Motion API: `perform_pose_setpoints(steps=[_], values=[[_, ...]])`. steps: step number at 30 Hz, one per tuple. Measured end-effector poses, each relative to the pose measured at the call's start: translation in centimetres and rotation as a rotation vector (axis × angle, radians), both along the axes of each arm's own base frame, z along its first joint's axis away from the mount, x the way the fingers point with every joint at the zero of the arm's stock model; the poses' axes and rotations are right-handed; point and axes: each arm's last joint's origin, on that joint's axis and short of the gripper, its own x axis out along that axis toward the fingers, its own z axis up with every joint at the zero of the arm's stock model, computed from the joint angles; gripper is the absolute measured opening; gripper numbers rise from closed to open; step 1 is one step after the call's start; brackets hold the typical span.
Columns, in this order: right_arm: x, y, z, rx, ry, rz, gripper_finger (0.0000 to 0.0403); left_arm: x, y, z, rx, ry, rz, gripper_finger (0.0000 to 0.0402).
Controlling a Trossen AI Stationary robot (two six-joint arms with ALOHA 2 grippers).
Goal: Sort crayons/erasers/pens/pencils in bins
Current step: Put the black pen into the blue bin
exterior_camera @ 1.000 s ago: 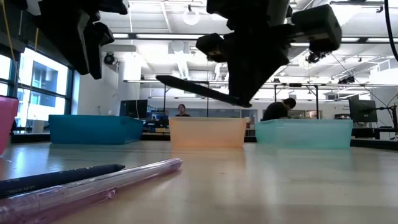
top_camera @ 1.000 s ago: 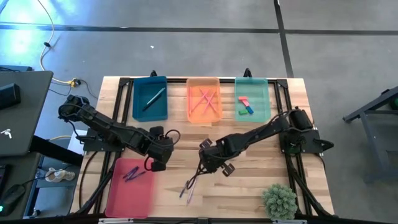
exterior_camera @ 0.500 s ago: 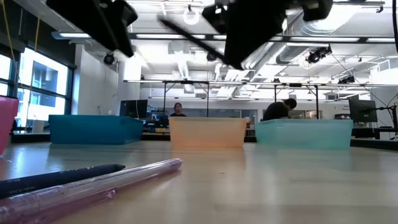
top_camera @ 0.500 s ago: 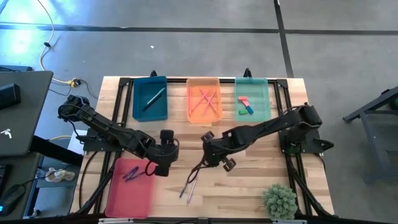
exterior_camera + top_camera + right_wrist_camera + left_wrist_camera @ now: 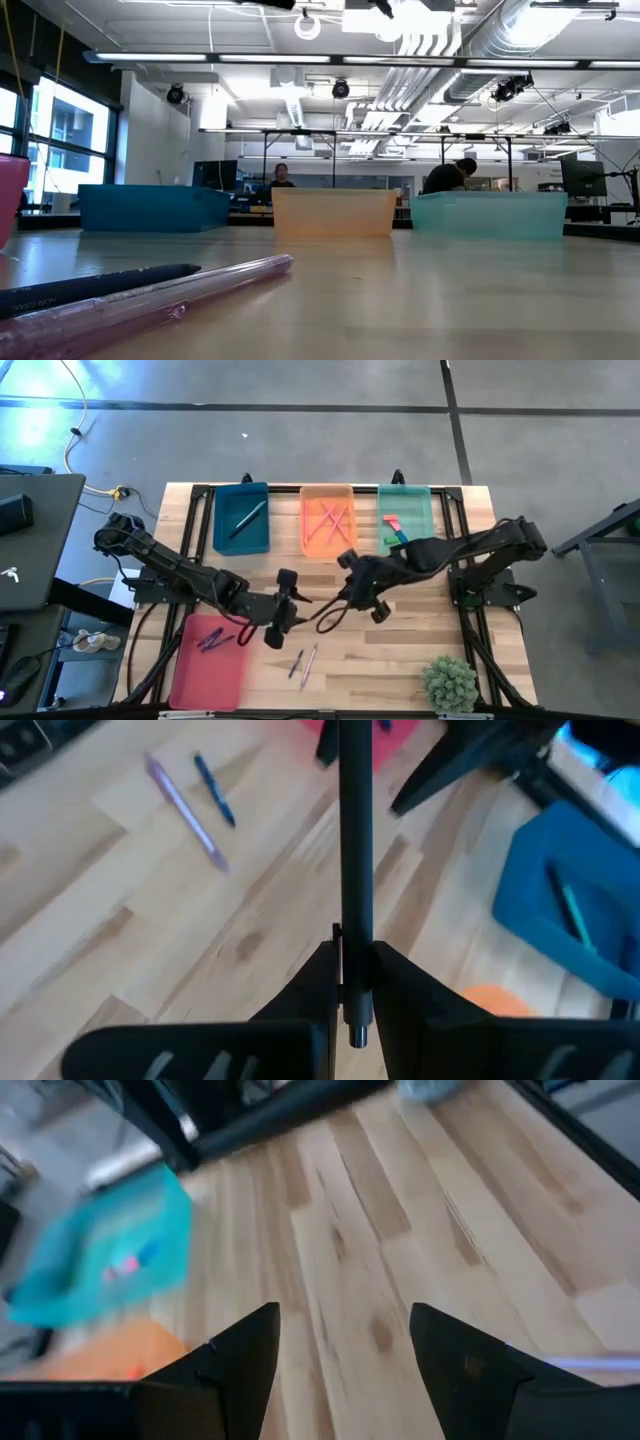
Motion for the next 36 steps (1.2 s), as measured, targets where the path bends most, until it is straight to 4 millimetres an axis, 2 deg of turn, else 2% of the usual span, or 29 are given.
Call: perform_pose_setpoints(steps=[5, 14, 23, 36], values=[[-0.8, -0.2, 1.6, 0.048, -0.067, 0.034, 0.0028, 0.6, -0.1, 1.0, 0.065, -0.115, -0.010, 0.0213], [-1.5, -0.3, 2.6, 0.075, -0.112, 0.051, 0.0028, 1.4, -0.3, 2.9, 0.106, -0.298, -0.046, 0.0213], [-2.6, -0.5, 4.6, 0.097, -0.213, 0.054, 0.0028, 1.8, -0.5, 4.6, 0.153, -0.463, -0.085, 0.0213], [-2.3, -0.4, 5.3, 0.102, -0.292, 0.074, 0.0028, 1.8, -0.6, 6.0, 0.192, -0.600, -0.127, 0.0207]])
